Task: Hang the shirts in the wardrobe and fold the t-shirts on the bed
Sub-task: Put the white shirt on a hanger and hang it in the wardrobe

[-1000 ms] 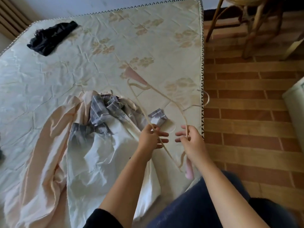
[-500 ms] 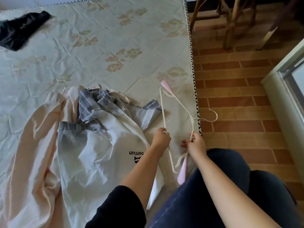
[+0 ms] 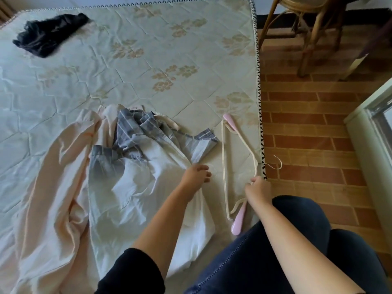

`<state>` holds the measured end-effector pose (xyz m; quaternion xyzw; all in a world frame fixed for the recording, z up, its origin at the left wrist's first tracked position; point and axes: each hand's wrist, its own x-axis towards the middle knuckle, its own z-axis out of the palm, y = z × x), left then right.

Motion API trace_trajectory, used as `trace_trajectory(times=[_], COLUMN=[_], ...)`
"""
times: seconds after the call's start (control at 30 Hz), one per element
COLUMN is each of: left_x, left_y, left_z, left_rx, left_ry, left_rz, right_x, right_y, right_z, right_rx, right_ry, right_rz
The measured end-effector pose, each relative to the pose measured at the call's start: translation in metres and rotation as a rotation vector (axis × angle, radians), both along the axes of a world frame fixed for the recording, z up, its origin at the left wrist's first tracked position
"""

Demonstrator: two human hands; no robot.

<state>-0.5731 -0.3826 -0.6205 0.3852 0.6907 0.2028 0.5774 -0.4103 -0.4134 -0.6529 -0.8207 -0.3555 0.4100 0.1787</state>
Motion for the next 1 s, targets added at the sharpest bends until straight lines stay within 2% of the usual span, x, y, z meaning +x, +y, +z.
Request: trace_trajectory(times=[0.1,0.17,0.23,0.3,0.47,0.53,0.63,0.7,0.77,1.0], left_x=[-0.036,-0.058,-0.078,-0.095,-0.104,-0.102,-0.104,-0.107,-0.106,-0.080], left_y=[-0.002,-0.008,-0.017,-0.024,-0.039,-0.043,-0.046,-0.045,-0.039,-0.002], left_z=[0.017,0.023,0.027,0.024,0.009,0.003,-0.001,0.007,0.027,0.156], left_rx=[0.149,0.270,0.370,0.431,0.342,0.312,0.319,0.388,0.477,0.859], left_ry=[0.041,0.202,0.436,0.624,0.914,1.018,1.103,1.063,0.921,0.507], left_rz=[0.193,0.277,0.273,0.178,-0.302,-0.377,-0.373,-0.307,-0.209,-0.096], right_x=[-0.023,-0.044,-0.065,-0.084,-0.117,-0.123,-0.126,-0.127,-0.129,-0.131], right_y=[0.007,0.011,0.013,0.012,0.005,0.002,-0.001,0.000,0.004,0.030], right_z=[0.010,0.015,0.019,0.022,0.023,0.022,0.022,0.026,0.037,0.136], right_rx=[0.050,0.090,0.127,0.142,0.123,0.117,0.111,0.125,0.168,0.448], right_ry=[0.020,0.093,0.166,0.212,0.299,0.308,0.335,0.348,0.385,0.525], right_rz=[0.060,0.128,0.216,0.295,0.442,0.487,0.507,0.512,0.513,0.638])
